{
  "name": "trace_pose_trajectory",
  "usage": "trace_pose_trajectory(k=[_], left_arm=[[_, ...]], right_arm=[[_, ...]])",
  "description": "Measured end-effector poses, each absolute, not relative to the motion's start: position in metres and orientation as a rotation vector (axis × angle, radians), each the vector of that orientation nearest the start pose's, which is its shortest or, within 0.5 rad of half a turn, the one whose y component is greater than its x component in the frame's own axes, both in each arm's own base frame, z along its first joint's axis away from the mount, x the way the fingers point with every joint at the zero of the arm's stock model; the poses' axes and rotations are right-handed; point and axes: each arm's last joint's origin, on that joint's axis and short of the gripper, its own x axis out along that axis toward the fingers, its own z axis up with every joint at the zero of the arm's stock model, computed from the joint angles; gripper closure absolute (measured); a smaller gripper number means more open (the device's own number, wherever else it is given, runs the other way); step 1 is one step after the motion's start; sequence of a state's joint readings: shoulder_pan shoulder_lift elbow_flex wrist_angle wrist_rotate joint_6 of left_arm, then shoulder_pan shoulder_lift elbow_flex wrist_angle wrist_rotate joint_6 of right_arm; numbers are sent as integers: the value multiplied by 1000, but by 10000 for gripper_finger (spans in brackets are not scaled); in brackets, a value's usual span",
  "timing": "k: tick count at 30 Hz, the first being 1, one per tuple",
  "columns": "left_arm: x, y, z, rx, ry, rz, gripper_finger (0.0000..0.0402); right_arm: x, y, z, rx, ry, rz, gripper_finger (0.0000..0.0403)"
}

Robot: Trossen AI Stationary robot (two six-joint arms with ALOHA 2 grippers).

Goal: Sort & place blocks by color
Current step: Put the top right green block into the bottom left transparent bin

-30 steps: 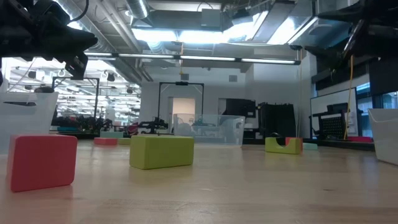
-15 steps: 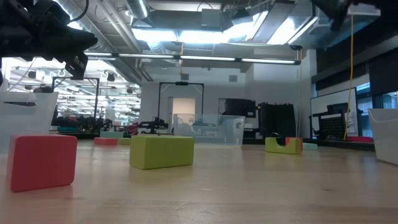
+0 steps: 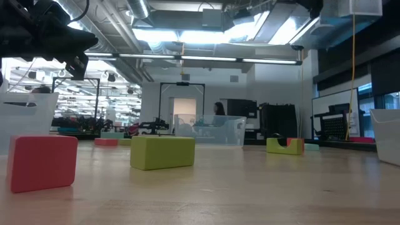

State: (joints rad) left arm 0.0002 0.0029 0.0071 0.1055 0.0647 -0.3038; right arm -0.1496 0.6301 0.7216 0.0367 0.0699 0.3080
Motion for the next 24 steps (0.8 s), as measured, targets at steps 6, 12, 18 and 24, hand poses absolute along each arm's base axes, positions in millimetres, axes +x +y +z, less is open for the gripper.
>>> trace_pose_trajectory(k=[6, 12, 18, 24], left_arm=[[97, -2, 176, -300, -99, -81, 374], [97, -2, 176, -300, -99, -81, 374], [97, -2, 176, -300, -99, -80, 374], [97, -2, 176, -300, -99, -81, 374]], right_arm=[[144, -24, 350, 303, -134, -200, 52], [143, -24, 351, 303, -144, -199, 52], [143, -24, 351, 295, -141, -215, 52], [143, -25, 351, 284, -144, -247, 52]])
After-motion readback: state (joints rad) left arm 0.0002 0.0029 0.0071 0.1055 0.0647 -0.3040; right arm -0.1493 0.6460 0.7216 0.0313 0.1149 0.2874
